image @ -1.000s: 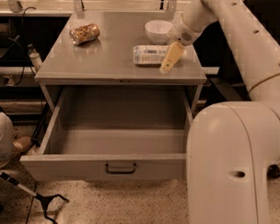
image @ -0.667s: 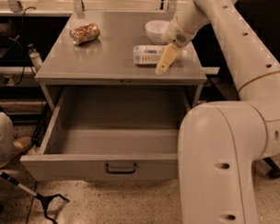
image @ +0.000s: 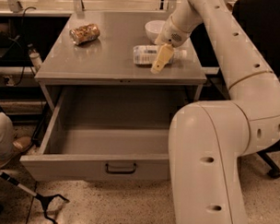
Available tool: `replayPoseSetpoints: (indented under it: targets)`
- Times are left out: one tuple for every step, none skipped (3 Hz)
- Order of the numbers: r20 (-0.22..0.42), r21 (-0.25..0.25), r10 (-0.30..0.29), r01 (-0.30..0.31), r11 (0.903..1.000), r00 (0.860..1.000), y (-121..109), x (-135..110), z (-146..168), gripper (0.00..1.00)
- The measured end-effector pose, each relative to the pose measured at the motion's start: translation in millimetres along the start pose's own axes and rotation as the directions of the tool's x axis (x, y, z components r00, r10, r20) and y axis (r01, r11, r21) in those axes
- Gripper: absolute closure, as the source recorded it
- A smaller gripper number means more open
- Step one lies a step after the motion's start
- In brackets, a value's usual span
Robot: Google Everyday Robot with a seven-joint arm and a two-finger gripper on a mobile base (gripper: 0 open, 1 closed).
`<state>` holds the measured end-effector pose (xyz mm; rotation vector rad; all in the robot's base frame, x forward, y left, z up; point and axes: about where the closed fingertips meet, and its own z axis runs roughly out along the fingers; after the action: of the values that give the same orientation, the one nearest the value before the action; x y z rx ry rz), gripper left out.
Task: Place blue plastic bottle into top drawer
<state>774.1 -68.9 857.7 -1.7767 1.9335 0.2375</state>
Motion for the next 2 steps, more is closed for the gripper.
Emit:
replayPoseSetpoints:
  targets:
    - [-0.005, -0.006, -0.005, 0.005, 1.0000, 1.000, -0.7, -1.5, 2.4, 0.50]
    - [0.002, -0.003, -0.008, 0.008, 1.0000, 1.000, -1.1, -2.1, -0.7, 0.80]
